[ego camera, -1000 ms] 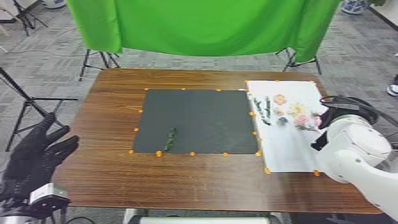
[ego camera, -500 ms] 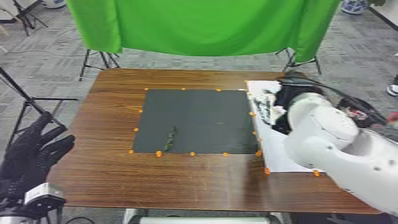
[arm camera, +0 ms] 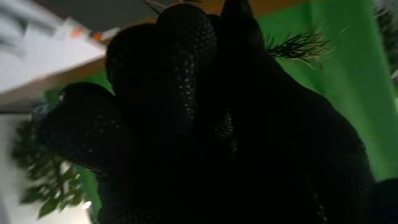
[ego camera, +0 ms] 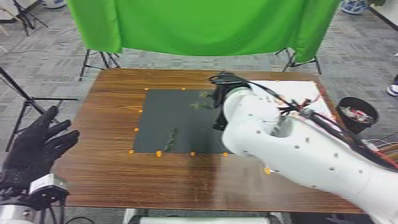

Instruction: Arrange flowers

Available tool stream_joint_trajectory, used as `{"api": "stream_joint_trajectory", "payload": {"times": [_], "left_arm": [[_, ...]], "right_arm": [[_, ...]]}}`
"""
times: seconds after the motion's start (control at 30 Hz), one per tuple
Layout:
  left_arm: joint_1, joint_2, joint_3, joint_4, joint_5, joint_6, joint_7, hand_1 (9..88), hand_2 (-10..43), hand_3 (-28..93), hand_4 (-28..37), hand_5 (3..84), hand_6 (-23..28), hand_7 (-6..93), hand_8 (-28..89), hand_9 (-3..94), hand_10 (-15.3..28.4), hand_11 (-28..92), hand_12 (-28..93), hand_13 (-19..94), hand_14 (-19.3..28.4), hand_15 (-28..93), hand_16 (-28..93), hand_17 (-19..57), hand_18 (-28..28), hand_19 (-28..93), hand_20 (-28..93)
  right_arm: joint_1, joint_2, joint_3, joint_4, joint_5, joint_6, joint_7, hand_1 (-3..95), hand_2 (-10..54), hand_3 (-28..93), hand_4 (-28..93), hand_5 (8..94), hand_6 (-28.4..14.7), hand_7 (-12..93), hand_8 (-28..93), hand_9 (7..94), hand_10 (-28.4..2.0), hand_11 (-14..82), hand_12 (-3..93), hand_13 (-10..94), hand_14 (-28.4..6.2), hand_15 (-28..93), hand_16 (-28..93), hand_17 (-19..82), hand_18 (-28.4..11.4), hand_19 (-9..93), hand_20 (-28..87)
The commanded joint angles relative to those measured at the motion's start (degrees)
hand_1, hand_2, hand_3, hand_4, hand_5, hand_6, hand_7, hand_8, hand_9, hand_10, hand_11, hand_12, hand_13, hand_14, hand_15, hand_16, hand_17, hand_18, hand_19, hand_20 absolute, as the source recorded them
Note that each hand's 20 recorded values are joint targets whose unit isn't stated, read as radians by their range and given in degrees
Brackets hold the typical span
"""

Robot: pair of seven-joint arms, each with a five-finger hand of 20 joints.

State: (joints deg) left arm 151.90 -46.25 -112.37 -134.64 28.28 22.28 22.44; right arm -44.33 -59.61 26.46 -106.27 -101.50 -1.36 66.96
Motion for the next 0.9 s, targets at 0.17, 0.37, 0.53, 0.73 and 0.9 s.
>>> {"api": "stream_joint_trajectory", "payload": {"times": [0.17,0.37,0.53,0.73,0.9], "left_arm": [[-9.4,-3.32,2.66,1.48,4.01,-4.86,-7.02,30.4,6.6,63,-19.6,29.5,6.2,7.3,-7,25.9,18.3,22,11,20,28.0,56,-12,-5.7,28.4,58,-8],[-10.8,-2.26,3.66,1.92,3.61,-4.81,-6.98,30.4,6.5,63,-19.5,29.5,6.3,7.3,-7,26.0,18.2,22,11,20,28.0,56,-12,-5.7,28.4,58,-8],[-11.5,-2.95,3.86,1.98,4.55,-5.35,-7.91,30.5,6.5,63,-19.4,29.6,6.3,7.2,-7,25.9,18.2,22,11,20,27.9,56,-12,-5.7,28.4,58,-8],[-13.1,-1.84,5.18,2.31,4.42,-5.23,-7.41,30.6,6.6,63,-19.2,29.6,6.3,7.2,-7,25.9,18.3,22,12,20,27.9,56,-12,-5.7,28.4,58,-8],[-12.0,-0.01,5.17,2.10,3.15,-4.14,-6.16,30.6,6.6,63,-19.2,29.7,6.3,7.3,-7,25.9,18.3,22,11,20,27.9,56,-12,-5.7,28.4,58,-9]], "right_arm": [[-1.0,-9.2,-5.3,6.2,3.0,0.0,1.5,64.4,-7.6,70,-28,86.3,-8.4,12,19,93.7,-11.6,30.3,16.7,94,-4.3,52,12,77,-5.1,93,-13],[-1.1,-10.5,-5.6,8.3,4.0,-0.9,2.7,63.5,-7.1,71,-28,85.5,-8.1,12,18,93.7,-11.6,29.5,16.4,94,-4.5,51,12,77,-5.1,93,-14],[-0.6,-11.5,-6.7,9.5,4.4,0.1,3.0,62.1,-7.6,73,-27,85.8,-7.8,12,16,93.7,-11.7,29.8,16.0,94,-4.7,51,13,77,-5.4,93,-15],[1.0,-12.6,-7.9,11.4,5.0,0.4,3.3,60.1,-7.9,70,-25,85.8,-7.5,12,15,93.7,-11.6,31.4,15.3,94,-5.0,51,13,77,-5.7,93,-15],[1.6,-13.8,-8.3,12.3,4.9,0.7,3.8,58.5,-7.8,69,-26,86.0,-7.4,12,14,93.7,-11.8,32.1,15.0,94,-5.0,52,12,78,-5.7,93,-15]]}}
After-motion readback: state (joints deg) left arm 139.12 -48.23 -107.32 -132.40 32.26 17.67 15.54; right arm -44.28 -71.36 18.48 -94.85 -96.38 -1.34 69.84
